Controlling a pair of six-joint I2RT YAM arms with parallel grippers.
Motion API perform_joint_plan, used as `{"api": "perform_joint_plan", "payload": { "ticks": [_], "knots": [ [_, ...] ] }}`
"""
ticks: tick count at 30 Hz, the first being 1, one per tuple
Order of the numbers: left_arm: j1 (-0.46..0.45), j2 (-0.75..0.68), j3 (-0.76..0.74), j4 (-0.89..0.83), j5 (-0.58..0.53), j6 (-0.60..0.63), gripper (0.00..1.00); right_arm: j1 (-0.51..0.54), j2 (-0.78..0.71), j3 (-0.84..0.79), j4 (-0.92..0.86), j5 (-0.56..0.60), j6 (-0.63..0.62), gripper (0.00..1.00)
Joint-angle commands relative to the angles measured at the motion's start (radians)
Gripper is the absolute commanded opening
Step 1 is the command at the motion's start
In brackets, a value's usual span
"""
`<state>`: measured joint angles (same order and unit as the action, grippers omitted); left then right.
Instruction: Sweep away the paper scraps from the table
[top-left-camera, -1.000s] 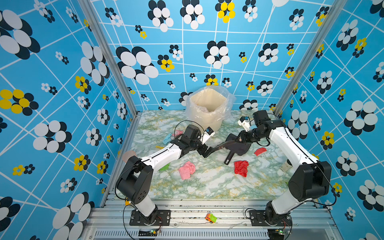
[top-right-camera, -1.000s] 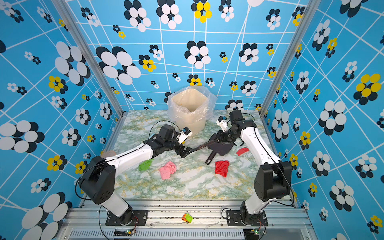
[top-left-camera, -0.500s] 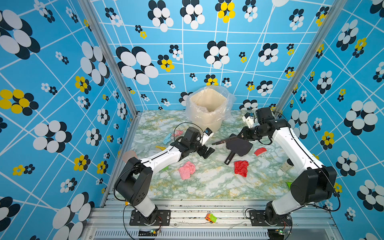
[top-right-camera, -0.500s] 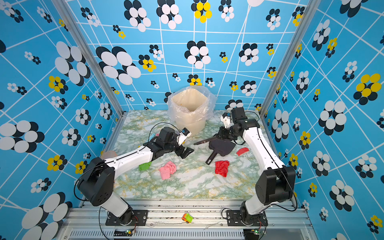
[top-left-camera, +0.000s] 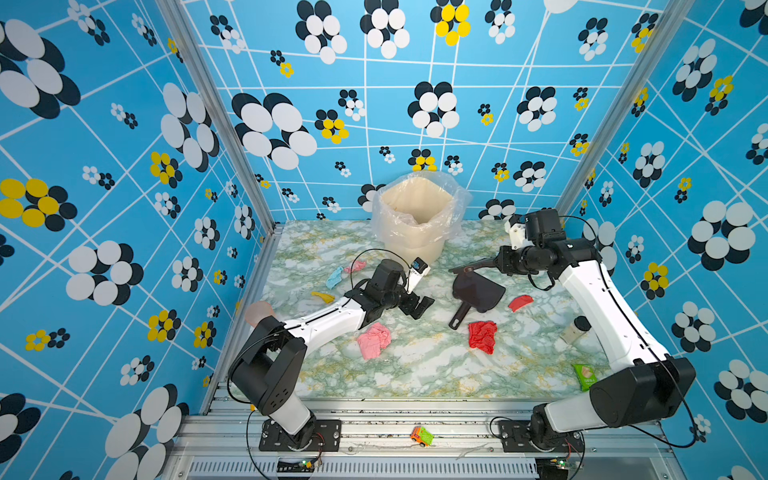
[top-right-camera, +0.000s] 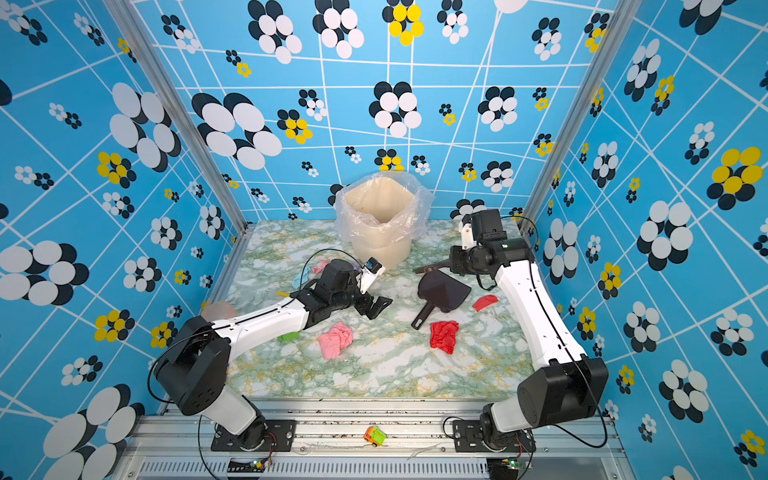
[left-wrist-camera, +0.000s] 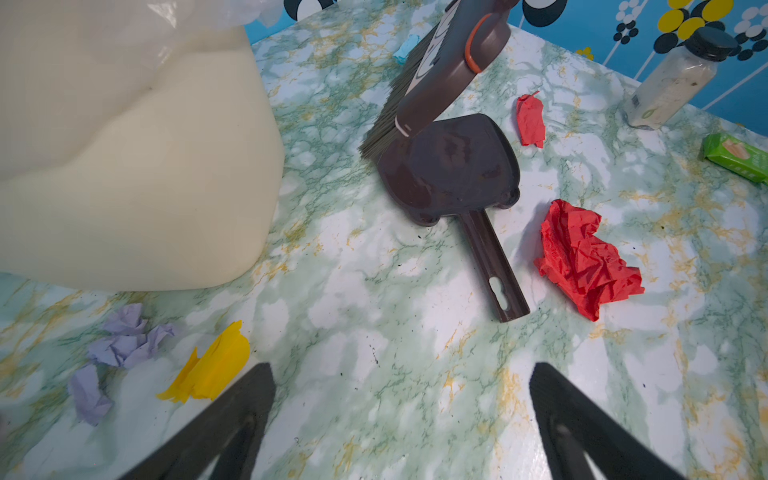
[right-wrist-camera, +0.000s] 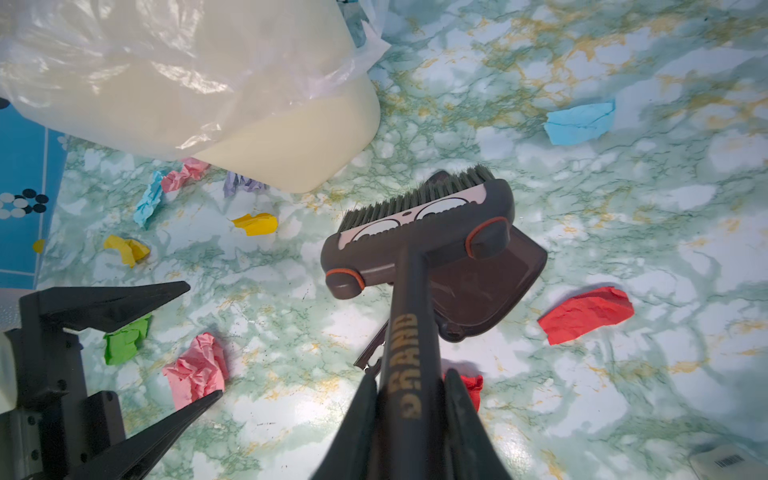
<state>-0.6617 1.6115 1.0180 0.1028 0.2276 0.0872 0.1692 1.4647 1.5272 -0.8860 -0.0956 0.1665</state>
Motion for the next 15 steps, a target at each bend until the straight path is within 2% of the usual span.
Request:
{"api": "perform_joint_plan", "payload": {
  "ticks": [1, 6, 15],
  "knots": [
    [-0.005, 0.011, -0.007, 0.007, -0.067, -0.026, 0.99, -0.005, -0.035, 0.012, 0.024, 0.057, 0.012, 0.0],
    [-0.006, 0.014, -0.018, -0.005, -0.121, -0.058, 0.99, -0.007, -0.061, -0.009, 0.063, 0.063, 0.011, 0.0],
    [-0.039, 0.019, -0.051, 0.022, -0.106, -0.08, 0.99, -0.017, -0.058, -0.047, 0.064, 0.112, 0.002, 0.0]
  ]
}}
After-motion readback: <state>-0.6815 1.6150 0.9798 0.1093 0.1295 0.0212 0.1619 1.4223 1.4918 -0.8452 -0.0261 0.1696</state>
